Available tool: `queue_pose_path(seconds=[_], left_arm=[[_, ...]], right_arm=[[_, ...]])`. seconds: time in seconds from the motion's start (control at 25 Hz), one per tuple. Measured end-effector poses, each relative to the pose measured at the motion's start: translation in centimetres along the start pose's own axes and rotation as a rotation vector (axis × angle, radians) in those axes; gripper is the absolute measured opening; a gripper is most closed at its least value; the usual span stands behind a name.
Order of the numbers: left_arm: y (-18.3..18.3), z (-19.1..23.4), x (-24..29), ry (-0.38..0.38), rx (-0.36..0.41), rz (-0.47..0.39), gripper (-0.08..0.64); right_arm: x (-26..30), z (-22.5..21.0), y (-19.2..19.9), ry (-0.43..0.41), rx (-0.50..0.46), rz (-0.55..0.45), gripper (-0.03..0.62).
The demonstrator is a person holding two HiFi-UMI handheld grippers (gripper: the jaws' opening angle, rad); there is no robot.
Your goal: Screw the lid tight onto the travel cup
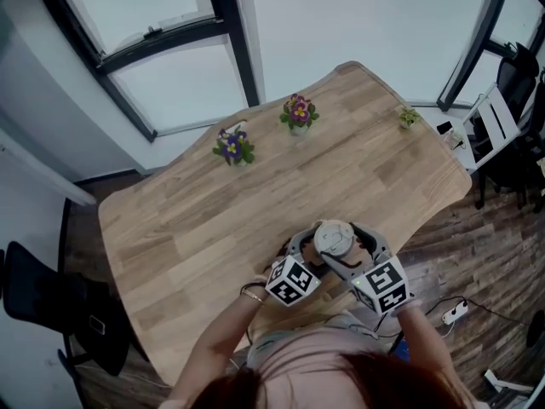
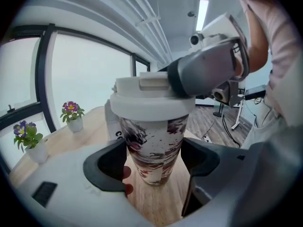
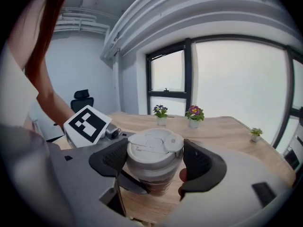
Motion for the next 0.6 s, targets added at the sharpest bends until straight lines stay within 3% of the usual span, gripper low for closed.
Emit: queue_pose_path(seconds=[0.08,0.16,0.28,0.48,0.6], left_arm=[[0.02,0.01,0.03,-0.025,-0.009,-0.003,0.347],[0.09,-0.01,0.03,-0.033,-0.013,-0.005,0.347],[0.19,-0.07,0.0,-0.001,-0.003,0.001,0.347],[0.26,-0.22,0.02,0.07,0.027,0.026,0.347],[0.26,-0.18,0.07,0.067,0.025,0.032,0.347]], right_arm=[[-0.08,-0.18,0.13,0.08,0.052,-0.036,0.365],[-0.11,-0.25,0.36,0.105,0.106,-0.057,0.365],[-0.04,0.04,0.79,0.013,0.123,0.003,0.367],[-0.23,-0.08,0.27,-0.186,-0.018,0.085,0.365],[-0.13,-0.09,0.11,-0.223,-0.026,0.088,0.365]])
Point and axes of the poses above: the fingertips, and each gripper's own axes: x forward along the fingers, z to its left, y out of its underside, the point moved 2 cm from there along -x, backward along the fingers, and after that the axes turned 9 degrees about -z, right-handed, at the moved point
